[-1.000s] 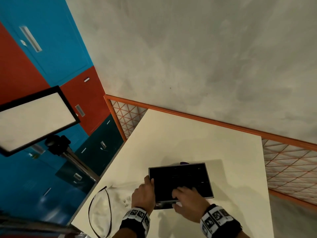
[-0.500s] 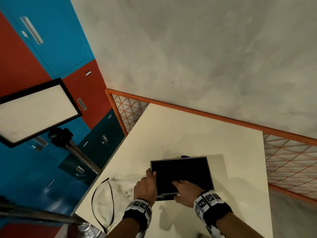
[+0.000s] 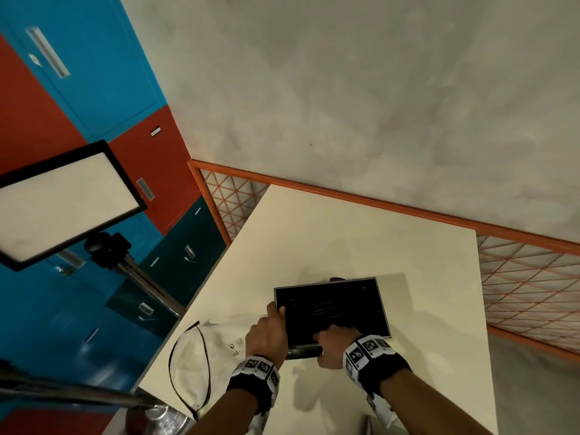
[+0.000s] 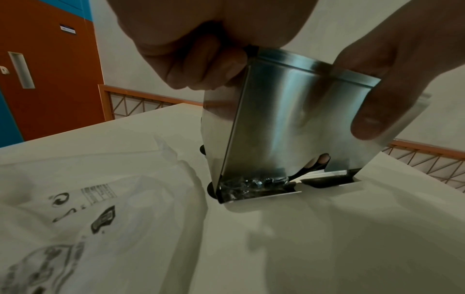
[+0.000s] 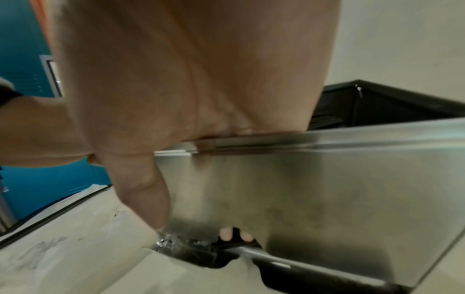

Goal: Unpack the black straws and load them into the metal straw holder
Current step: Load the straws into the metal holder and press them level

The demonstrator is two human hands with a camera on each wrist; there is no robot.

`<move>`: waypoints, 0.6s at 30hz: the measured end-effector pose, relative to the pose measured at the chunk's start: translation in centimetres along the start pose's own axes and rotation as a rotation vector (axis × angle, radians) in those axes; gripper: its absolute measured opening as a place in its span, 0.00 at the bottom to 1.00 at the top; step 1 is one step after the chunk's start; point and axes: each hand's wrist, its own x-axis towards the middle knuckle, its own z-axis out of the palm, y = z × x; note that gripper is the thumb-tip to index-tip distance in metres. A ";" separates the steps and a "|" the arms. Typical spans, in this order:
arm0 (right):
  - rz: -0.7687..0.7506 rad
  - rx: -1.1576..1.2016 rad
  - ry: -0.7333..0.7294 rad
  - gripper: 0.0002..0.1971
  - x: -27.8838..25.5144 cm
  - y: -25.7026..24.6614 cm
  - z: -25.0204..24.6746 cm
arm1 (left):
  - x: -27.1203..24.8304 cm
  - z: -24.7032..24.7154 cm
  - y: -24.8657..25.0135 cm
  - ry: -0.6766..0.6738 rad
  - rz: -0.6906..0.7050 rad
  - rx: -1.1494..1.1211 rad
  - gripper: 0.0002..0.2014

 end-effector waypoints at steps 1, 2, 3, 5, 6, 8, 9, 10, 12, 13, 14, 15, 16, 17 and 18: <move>0.005 0.020 -0.022 0.21 0.1 0.0 -0.1 | 0.0 0.1 0.0 -0.001 0.001 -0.002 0.19; 0.010 0.045 -0.050 0.21 0.2 0.0 -0.3 | -0.1 0.2 -0.1 -0.003 0.000 -0.002 0.19; 0.012 0.065 -0.079 0.21 0.3 0.0 -0.4 | -0.1 0.2 -0.1 -0.005 -0.001 -0.004 0.19; 0.009 0.083 -0.126 0.23 0.5 0.2 -0.7 | -0.3 0.2 -0.1 -0.010 -0.003 -0.009 0.19; 0.006 0.090 -0.130 0.24 0.5 0.2 -0.8 | -0.3 0.2 -0.1 -0.013 -0.002 -0.007 0.19; -0.003 0.108 -0.101 0.24 0.5 0.4 -0.7 | -0.3 0.1 0.0 -0.013 -0.006 0.006 0.20; -0.006 0.117 -0.078 0.24 0.4 0.6 -0.6 | -0.3 0.1 0.0 -0.013 -0.008 0.013 0.20; -0.009 0.124 -0.060 0.23 0.4 0.8 -0.6 | -0.3 0.1 0.0 -0.015 -0.009 0.019 0.20; -0.019 0.115 -0.057 0.22 0.4 1.1 -0.7 | -0.3 0.1 0.0 -0.017 -0.007 0.022 0.21; -0.025 0.106 -0.065 0.22 0.5 1.2 -0.8 | -0.3 0.1 0.0 -0.018 -0.006 0.019 0.20; -0.026 0.094 -0.072 0.21 0.5 1.2 -0.9 | -0.4 0.2 0.0 -0.020 -0.005 0.017 0.20; -0.027 0.084 -0.077 0.20 0.6 1.2 -0.9 | -0.4 0.2 0.0 -0.020 -0.006 0.013 0.20; -0.029 0.077 -0.080 0.19 0.7 1.1 -1.0 | -0.4 0.1 -0.1 -0.019 -0.007 0.010 0.20; -0.028 0.073 -0.081 0.19 0.7 1.0 -0.9 | -0.3 0.2 -0.1 -0.017 -0.007 0.008 0.20; -0.023 0.064 -0.083 0.18 0.7 0.8 -0.9 | -0.2 0.2 -0.1 -0.017 -0.007 0.008 0.20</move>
